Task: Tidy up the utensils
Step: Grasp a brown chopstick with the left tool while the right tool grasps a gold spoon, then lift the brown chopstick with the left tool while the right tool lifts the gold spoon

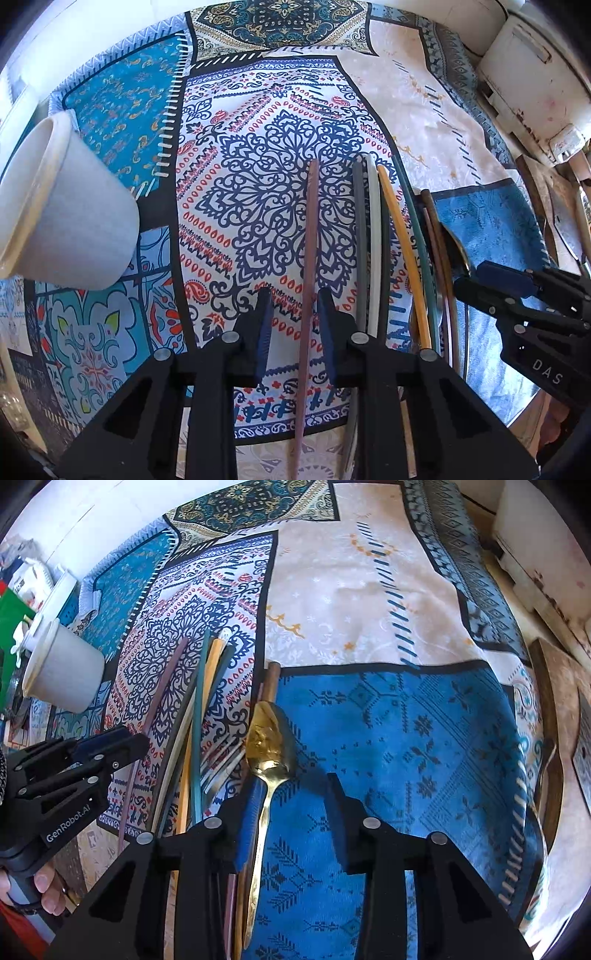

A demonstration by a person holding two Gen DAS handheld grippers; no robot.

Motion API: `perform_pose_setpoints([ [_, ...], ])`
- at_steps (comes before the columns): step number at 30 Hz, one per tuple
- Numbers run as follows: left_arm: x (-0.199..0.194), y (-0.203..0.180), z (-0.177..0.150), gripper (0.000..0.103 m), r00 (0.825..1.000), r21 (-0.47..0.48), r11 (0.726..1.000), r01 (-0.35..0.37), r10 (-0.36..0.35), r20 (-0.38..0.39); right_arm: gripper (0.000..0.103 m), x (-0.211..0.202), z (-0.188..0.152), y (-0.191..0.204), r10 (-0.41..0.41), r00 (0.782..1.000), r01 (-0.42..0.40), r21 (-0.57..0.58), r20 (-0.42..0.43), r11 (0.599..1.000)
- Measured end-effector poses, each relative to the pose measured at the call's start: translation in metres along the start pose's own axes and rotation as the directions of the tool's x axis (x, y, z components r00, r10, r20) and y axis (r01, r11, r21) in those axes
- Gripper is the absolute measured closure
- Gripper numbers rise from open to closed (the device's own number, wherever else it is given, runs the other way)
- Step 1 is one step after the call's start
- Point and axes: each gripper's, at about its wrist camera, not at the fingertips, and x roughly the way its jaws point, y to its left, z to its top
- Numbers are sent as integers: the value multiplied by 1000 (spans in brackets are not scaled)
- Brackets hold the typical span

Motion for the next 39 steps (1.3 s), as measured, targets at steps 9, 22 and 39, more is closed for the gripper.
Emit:
perform_pose_setpoints([
  [9,4,-4,9,94,1000,19,1000,-11,11,-21,90,6,10,1,57,998,-57,25,-12,998],
  [22,2,4,2,99,997,64,997,53,-49,-64,95,-3,1,-13,-16,1000,16,63,7,998],
  [39,8,6,21,99,984,137,983,125,-105,-147,97,2,16,-21,-14,999,9,133,32,991],
])
